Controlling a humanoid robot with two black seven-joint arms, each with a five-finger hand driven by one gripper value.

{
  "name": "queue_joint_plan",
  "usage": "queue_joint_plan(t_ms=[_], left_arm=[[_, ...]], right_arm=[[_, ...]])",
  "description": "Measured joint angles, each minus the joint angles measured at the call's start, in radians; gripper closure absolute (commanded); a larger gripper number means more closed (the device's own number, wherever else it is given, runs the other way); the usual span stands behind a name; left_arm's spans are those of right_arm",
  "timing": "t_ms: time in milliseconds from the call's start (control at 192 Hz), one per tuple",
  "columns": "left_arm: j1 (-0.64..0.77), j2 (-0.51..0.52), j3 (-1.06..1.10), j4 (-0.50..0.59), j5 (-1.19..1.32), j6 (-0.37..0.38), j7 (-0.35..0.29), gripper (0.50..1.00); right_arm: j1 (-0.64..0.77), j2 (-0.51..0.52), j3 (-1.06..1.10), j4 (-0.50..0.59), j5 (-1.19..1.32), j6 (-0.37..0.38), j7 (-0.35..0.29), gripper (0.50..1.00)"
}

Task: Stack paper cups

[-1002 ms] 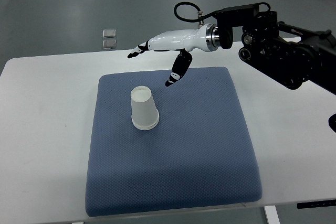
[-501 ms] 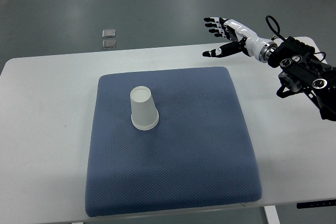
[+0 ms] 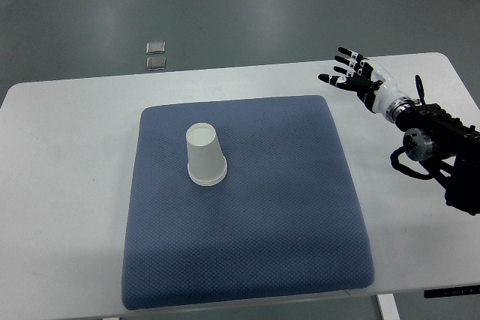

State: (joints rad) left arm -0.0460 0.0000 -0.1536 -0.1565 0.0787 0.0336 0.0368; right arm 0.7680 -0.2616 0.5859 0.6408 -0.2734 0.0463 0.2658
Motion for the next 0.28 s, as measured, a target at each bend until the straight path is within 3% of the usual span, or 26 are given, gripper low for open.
queue_joint_plan(t_ms=[277], left_arm=[[0.0, 0.0, 0.0, 0.0, 0.0, 0.0, 0.0, 0.5]], right_arm=[[-0.018, 0.006, 0.014, 0.003, 0.001, 0.002, -0.001, 0.583]])
